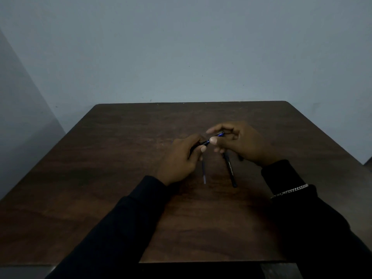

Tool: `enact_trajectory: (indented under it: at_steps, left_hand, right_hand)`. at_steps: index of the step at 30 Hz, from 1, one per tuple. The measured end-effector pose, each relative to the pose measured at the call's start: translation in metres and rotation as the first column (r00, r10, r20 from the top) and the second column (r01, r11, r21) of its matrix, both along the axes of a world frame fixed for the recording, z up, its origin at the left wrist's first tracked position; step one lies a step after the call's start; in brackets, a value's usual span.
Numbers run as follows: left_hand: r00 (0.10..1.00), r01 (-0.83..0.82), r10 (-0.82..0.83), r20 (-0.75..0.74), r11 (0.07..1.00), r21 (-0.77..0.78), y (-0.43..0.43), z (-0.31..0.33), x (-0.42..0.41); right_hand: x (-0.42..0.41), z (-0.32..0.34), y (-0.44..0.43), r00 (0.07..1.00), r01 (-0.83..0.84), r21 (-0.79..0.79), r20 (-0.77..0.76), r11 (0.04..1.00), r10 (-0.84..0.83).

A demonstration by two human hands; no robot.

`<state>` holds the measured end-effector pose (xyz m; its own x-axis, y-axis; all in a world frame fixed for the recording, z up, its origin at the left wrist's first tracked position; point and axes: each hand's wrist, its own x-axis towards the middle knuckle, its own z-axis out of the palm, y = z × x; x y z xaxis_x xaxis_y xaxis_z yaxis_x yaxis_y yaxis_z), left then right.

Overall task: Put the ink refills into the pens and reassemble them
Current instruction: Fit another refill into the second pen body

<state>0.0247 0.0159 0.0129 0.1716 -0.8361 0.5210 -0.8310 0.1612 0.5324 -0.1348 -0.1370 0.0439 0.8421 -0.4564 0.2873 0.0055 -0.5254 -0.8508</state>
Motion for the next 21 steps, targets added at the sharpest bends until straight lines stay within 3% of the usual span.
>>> enact_trajectory:
  at_steps: [2, 6, 12, 15, 21]
  left_hand:
    - [1.000, -0.007, 0.007, -0.004, 1.000, 0.015, 0.0003, 0.0003, 0.0004]
    - [1.000, 0.005, -0.005, -0.004, 0.999, 0.051, 0.0011, 0.0000, -0.0004]
    - [1.000, 0.018, -0.019, 0.011, 0.998, 0.052, 0.0007, -0.0014, -0.0029]
    - [1.000, 0.023, -0.023, 0.005, 0.998, 0.050, -0.0004, -0.0016, -0.0043]
    - [1.000, -0.014, 0.014, -0.014, 0.999, 0.051, -0.0012, -0.0015, -0.0022]
  right_hand:
    - [0.0004, 0.0000, 0.0000, 0.999, -0.043, 0.058, 0.024, 0.997, 0.042]
    - [0.0017, -0.0016, 0.0010, 1.000, -0.025, 0.025, -0.007, 0.999, 0.026]
    - [0.0026, -0.0040, 0.0031, 0.992, 0.076, -0.202, -0.086, 0.976, -0.095]
    - [0.0007, -0.0020, 0.0029, 0.992, 0.101, -0.165, -0.062, 0.981, -0.113]
    - [-0.0055, 0.0038, -0.0024, 0.999, -0.021, -0.055, -0.047, 0.998, 0.018]
